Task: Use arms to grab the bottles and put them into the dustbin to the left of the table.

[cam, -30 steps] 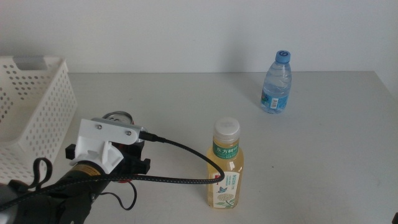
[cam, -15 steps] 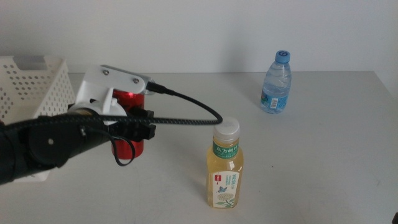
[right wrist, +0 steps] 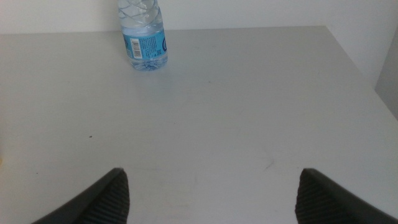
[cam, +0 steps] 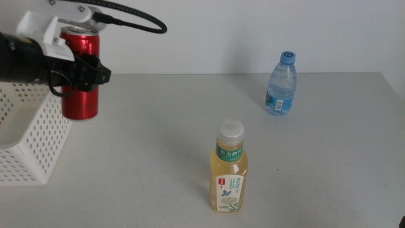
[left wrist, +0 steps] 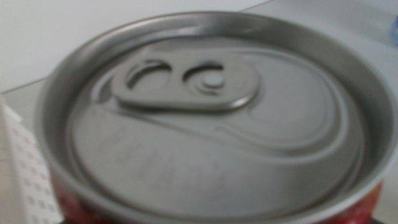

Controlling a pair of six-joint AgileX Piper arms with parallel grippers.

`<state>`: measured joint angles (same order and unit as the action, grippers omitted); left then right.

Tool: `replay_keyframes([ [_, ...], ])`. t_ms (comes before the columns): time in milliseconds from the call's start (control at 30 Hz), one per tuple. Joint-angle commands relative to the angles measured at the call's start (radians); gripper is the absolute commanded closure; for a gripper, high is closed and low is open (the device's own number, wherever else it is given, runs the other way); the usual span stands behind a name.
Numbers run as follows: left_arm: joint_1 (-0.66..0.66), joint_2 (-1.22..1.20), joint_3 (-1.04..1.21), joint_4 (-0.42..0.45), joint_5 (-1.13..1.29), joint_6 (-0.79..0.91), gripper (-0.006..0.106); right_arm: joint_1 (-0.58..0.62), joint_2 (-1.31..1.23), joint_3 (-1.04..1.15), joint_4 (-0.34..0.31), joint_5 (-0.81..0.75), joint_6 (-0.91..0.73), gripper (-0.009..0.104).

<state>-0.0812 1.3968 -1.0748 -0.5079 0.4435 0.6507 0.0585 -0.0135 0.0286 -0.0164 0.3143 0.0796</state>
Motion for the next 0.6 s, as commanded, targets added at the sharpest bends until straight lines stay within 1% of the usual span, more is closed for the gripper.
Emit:
replay_keyframes([
  [0, 0.052, -0.041, -0.102, 0.036, -0.010, -0.026, 0.102, 0.004, -0.022, -0.010, -0.011, -0.073, -0.004, 0.001],
  [100, 0.117, -0.041, -0.171, 0.178, 0.030, -0.142, 0.102, 0.004, -0.022, -0.010, -0.011, -0.073, -0.004, 0.001],
  [167, 0.163, -0.041, -0.211, 0.322, 0.042, -0.247, 0.102, 0.004, -0.022, -0.010, -0.011, -0.073, -0.004, 0.001],
  [233, 0.213, -0.034, -0.250, 0.464, 0.074, -0.394, 0.102, 0.004, -0.022, -0.010, -0.011, -0.073, -0.004, 0.001],
  [267, 0.239, -0.026, -0.272, 0.525, 0.099, -0.443, 0.102, 0.004, -0.022, -0.010, -0.011, -0.073, -0.004, 0.001],
  [300, 0.261, -0.017, -0.290, 0.567, 0.124, -0.467, 0.102, 0.004, -0.022, -0.010, -0.011, -0.073, -0.004, 0.001],
  [333, 0.286, -0.001, -0.314, 0.595, 0.157, -0.479, 0.102, 0.004, -0.022, -0.010, -0.011, -0.073, -0.004, 0.001],
  [367, 0.312, 0.019, -0.340, 0.604, 0.195, -0.478, 0.102, 0.004, -0.022, -0.010, -0.011, -0.073, -0.004, 0.001],
  [467, 0.368, 0.096, -0.412, 0.579, 0.292, -0.426, 0.102, 0.004, -0.022, -0.010, -0.011, -0.073, -0.004, 0.001],
  [567, 0.384, 0.168, -0.476, 0.543, 0.362, -0.367, 0.102, 0.004, -0.022, -0.010, -0.011, -0.073, -0.004, 0.001],
])
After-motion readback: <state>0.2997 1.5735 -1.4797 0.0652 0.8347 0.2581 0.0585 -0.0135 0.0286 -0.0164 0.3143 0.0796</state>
